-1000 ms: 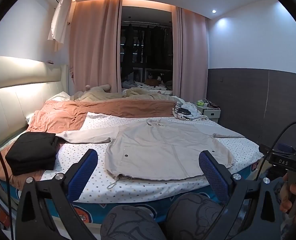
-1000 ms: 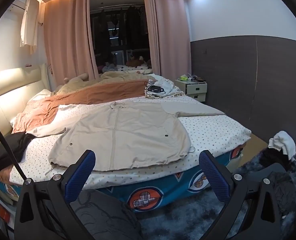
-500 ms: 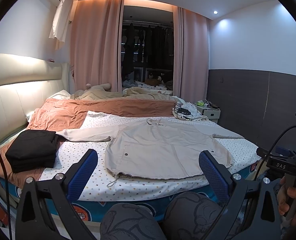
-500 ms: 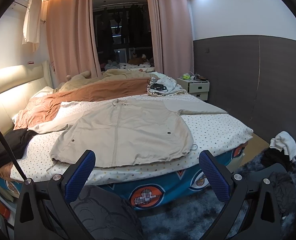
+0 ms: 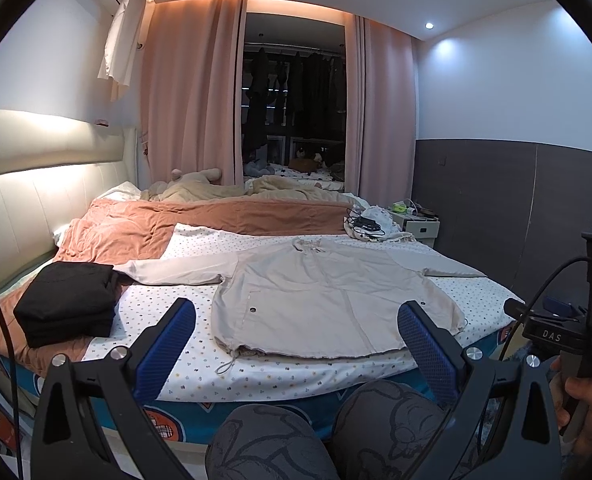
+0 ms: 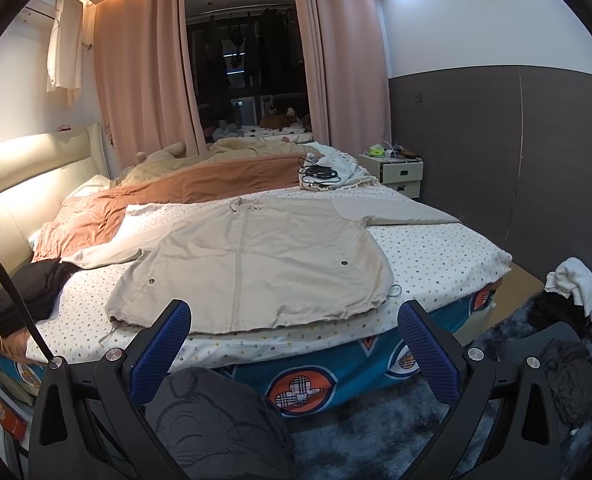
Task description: Fold large clothes
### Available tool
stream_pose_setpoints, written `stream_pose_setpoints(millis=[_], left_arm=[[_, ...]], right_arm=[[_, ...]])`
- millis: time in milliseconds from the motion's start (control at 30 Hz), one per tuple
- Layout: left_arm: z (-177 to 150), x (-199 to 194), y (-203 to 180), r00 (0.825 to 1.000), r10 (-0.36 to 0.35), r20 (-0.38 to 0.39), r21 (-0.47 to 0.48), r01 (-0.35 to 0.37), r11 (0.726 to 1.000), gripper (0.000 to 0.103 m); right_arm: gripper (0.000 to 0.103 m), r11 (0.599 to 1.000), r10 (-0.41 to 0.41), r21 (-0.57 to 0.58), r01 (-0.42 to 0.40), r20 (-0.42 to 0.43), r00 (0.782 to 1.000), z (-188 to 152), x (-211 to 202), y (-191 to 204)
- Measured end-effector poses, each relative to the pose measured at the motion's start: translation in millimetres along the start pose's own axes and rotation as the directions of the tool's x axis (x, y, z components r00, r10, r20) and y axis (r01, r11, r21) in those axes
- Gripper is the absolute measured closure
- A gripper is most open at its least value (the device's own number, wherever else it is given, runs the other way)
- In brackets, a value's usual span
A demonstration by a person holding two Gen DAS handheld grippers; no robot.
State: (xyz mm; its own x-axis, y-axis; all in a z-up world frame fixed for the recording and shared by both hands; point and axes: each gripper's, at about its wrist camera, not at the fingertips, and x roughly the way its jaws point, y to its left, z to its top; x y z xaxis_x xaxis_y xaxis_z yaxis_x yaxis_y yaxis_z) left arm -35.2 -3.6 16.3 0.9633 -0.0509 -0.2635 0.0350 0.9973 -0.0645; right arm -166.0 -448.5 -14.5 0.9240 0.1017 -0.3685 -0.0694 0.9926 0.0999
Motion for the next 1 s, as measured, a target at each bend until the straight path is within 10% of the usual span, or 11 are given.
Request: stream_pose_setpoints(millis=[1000], left_arm=[[-2.6, 0.8, 5.3, 1.000, -0.005, 0.002, -0.013, 0.005, 1.000, 0.000]], right_arm=[[0.000, 1.000, -0.024, 0.002, 0.024, 0.002, 1.000, -0.8, 1.2, 0.9]])
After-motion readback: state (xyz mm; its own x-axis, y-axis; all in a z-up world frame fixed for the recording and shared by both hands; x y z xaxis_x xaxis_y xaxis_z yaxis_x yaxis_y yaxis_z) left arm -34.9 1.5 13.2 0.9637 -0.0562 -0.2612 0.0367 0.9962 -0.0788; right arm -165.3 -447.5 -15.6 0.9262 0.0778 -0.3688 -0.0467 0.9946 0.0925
